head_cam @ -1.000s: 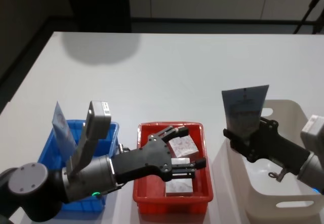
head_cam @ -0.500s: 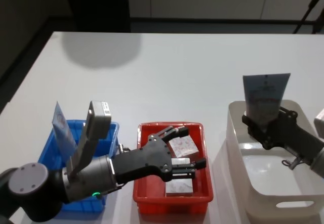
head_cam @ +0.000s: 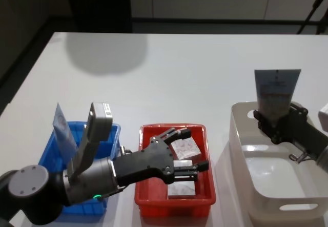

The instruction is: Bimanual collaborative sorting of washing and personal care products

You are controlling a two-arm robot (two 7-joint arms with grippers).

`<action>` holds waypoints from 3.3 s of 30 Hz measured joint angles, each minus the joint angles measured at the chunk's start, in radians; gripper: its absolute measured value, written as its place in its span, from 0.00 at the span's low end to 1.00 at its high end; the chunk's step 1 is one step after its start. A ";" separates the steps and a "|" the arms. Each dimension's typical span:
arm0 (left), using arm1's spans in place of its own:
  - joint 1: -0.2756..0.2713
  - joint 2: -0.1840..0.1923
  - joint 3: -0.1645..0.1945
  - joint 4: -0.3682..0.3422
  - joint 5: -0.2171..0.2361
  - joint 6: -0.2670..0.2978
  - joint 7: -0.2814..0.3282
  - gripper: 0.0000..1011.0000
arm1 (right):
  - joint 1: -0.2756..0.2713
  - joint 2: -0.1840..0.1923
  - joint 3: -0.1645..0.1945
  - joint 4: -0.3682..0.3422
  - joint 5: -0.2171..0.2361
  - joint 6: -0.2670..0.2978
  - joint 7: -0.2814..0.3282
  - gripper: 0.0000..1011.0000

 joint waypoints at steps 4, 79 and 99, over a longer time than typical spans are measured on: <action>0.000 0.000 0.000 0.000 0.000 0.000 0.000 0.99 | 0.009 -0.010 0.003 0.018 -0.011 0.006 -0.008 0.49; 0.000 0.000 0.000 0.000 0.000 0.000 0.000 0.99 | 0.239 -0.174 0.010 0.398 -0.148 0.127 -0.115 0.49; 0.000 0.000 0.000 0.000 0.000 0.000 0.000 0.99 | 0.271 -0.193 0.006 0.483 -0.183 0.126 -0.137 0.49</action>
